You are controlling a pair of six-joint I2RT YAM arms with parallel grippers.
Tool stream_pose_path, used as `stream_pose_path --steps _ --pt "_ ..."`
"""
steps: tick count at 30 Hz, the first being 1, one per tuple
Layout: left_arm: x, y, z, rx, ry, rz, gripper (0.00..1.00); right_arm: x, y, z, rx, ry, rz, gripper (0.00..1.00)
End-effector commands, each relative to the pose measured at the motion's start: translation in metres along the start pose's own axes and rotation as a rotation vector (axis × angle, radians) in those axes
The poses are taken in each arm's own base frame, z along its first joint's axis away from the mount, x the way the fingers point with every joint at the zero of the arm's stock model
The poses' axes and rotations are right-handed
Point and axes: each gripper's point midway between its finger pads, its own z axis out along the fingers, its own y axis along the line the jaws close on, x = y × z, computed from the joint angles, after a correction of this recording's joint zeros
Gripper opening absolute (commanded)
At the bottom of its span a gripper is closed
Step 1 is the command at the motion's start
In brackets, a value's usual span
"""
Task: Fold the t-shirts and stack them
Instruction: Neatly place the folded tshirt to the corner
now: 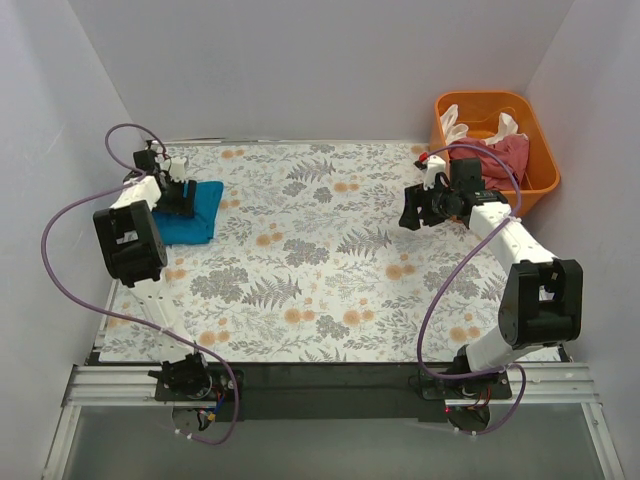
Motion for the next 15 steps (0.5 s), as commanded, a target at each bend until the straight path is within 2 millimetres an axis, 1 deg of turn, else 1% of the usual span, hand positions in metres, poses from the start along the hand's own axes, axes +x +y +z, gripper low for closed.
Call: stream_pose_path --steps 1,4,7,8,9,10,11,12,13,14,15 --pt "0.030 0.014 0.022 0.012 0.100 0.122 0.69 -0.024 0.003 -0.007 -0.022 -0.056 -0.039 0.72" --pt "0.010 0.025 0.013 -0.005 0.048 0.138 0.70 -0.025 0.005 -0.009 -0.036 -0.060 -0.040 0.72" --pt "-0.017 0.035 -0.006 -0.030 -0.008 0.151 0.71 -0.025 0.009 -0.009 -0.056 -0.062 -0.039 0.73" --pt "-0.033 0.039 -0.017 -0.038 -0.045 0.139 0.71 -0.026 0.011 -0.009 -0.062 -0.064 -0.037 0.73" --pt "-0.043 0.038 -0.029 -0.036 -0.067 0.137 0.72 -0.027 0.011 -0.009 -0.066 -0.067 -0.037 0.73" --pt "-0.053 0.034 -0.038 -0.017 -0.091 0.128 0.72 -0.028 0.012 -0.010 -0.069 -0.069 -0.036 0.73" --pt "-0.057 0.030 -0.048 0.000 -0.092 0.100 0.73 -0.028 0.012 -0.010 -0.069 -0.070 -0.034 0.73" --pt "-0.071 0.030 -0.063 -0.002 -0.127 0.072 0.73 -0.029 0.012 -0.010 -0.070 -0.071 -0.033 0.73" --pt "-0.078 0.027 -0.077 0.004 -0.145 0.055 0.73 -0.031 0.012 -0.011 -0.068 -0.076 -0.033 0.73" --pt "-0.074 0.021 -0.086 0.019 -0.124 0.036 0.73 -0.032 0.013 -0.010 -0.072 -0.076 -0.034 0.73" --pt "-0.073 0.017 -0.100 0.023 -0.128 0.010 0.73 -0.033 0.013 -0.011 -0.072 -0.079 -0.033 0.73"
